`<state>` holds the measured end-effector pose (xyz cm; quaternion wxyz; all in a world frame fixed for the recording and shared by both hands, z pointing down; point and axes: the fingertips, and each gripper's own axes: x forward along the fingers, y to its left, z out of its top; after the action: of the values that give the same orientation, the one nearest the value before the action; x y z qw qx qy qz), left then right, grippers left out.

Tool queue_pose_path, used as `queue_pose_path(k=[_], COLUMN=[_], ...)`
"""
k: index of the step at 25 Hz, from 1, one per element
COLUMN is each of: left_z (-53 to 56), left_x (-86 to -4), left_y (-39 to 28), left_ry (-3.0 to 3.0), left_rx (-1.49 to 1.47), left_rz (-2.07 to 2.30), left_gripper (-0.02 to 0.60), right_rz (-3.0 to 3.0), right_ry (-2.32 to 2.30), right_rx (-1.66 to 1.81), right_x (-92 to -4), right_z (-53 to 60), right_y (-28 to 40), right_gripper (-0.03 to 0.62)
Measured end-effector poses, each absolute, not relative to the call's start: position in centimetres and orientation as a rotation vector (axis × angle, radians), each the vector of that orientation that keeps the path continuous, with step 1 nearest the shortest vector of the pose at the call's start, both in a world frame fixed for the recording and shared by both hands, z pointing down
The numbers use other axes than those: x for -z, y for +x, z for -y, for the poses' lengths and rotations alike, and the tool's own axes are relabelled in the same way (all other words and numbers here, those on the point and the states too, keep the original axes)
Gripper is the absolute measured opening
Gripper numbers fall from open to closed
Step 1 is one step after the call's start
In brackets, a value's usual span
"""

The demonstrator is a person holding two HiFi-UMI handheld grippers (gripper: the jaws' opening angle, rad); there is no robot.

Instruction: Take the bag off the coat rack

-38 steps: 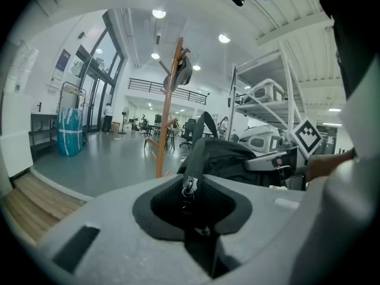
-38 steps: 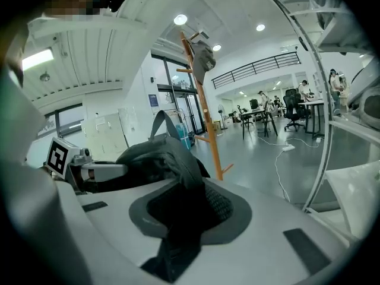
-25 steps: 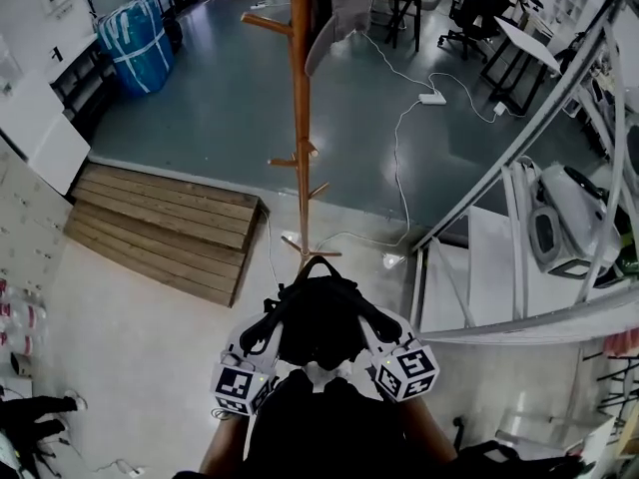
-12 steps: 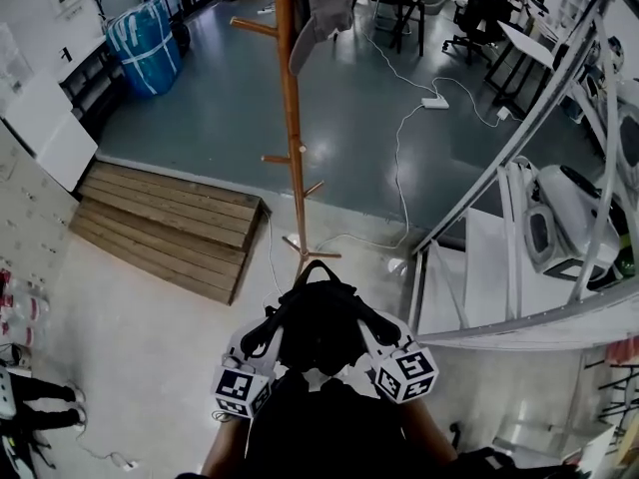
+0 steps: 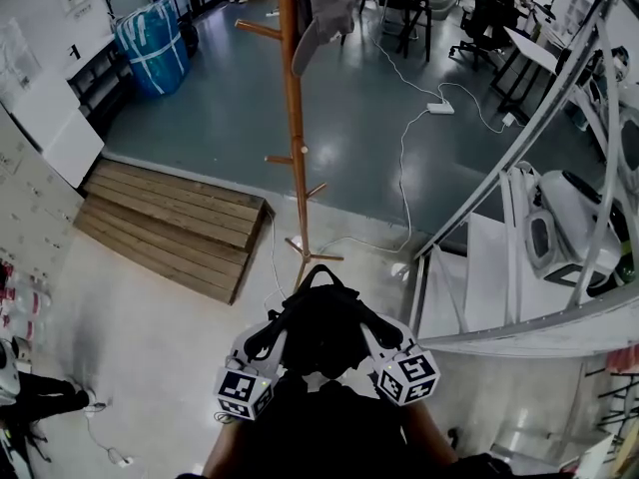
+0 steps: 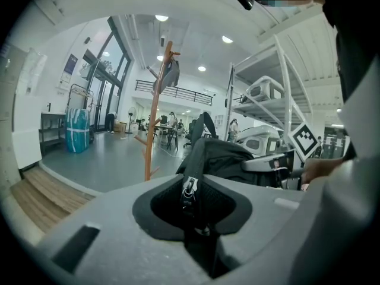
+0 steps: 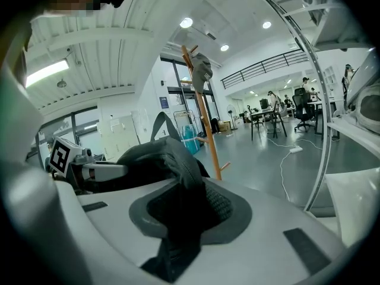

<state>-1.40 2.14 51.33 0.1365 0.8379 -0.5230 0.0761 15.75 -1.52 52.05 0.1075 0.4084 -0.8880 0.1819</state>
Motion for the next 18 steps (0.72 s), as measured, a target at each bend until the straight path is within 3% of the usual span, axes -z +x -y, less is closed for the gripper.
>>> queue_pose_path(k=[18], left_z=[-1.86], left_x=[-51.69], left_y=[-2.08], left_ry=[2.428], left_rx=[-0.233], left_rz=[1.505], left_gripper=[0.074], right_rz=[2.608], right_ry=[1.205], right_rx=[-0.545], right_x=[-52.30], right_z=[1.91], right_y=[15.12], right_gripper=[0.083])
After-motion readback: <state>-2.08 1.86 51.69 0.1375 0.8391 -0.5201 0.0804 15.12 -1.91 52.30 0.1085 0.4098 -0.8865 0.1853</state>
